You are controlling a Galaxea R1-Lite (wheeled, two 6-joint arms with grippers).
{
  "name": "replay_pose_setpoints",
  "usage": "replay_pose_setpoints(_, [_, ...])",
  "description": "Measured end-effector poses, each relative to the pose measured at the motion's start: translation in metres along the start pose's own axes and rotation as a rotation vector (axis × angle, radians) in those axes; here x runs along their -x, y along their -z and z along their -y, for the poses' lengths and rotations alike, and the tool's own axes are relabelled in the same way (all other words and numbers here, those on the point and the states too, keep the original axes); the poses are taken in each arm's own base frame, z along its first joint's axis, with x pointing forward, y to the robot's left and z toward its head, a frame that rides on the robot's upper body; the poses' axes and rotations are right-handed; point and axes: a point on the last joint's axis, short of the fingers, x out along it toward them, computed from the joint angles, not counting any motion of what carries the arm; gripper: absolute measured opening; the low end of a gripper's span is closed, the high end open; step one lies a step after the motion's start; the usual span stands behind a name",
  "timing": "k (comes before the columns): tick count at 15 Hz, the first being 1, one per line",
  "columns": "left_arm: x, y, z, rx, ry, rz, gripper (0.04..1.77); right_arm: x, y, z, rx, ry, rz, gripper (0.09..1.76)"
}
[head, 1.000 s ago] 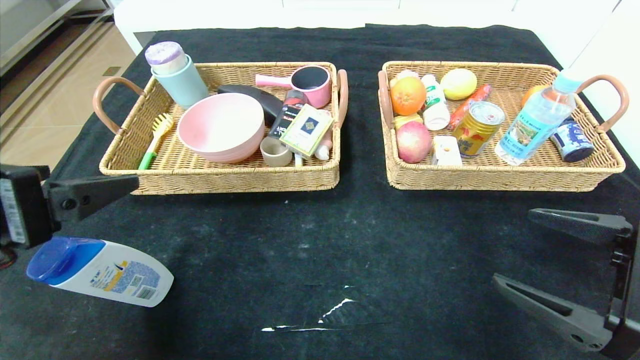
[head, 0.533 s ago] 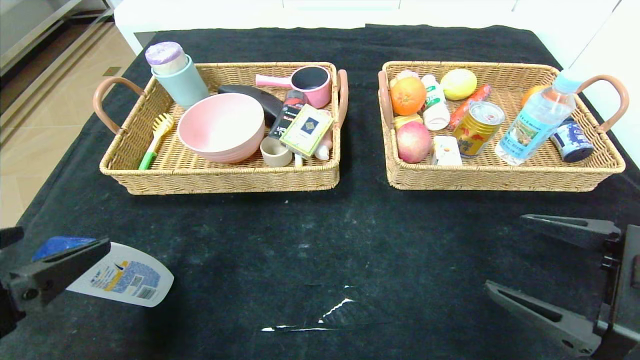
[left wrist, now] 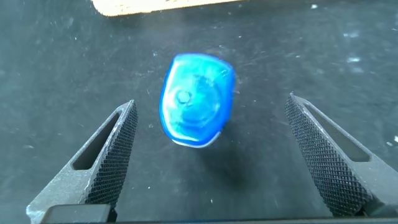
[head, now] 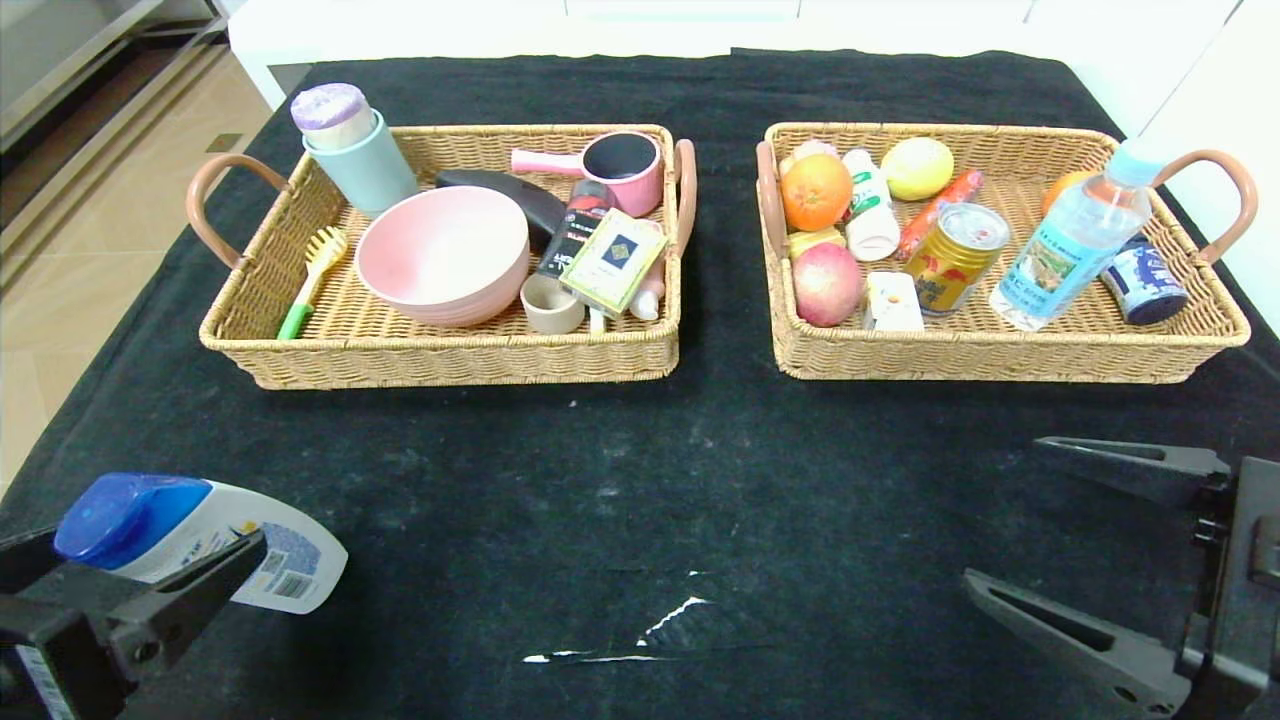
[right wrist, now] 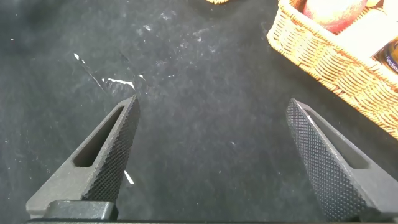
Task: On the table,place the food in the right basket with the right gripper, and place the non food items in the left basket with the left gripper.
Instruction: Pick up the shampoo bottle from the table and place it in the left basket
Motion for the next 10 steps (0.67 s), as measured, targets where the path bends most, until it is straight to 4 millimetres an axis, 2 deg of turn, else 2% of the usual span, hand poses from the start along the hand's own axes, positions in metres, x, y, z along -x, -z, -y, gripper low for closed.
replay_pose_setpoints(4, [-0.014, 0.008, 0.003, 0.0, -0.019, -0.025, 1.72, 0.0, 0.0, 0.0, 0.0, 0.002, 0.002, 1.71])
replay_pose_setpoints(10, [-0.036, 0.005, 0.002, 0.029, -0.028, -0.031, 1.72, 0.002, -0.001, 0.0, 0.001, 0.004, 0.005, 1.71])
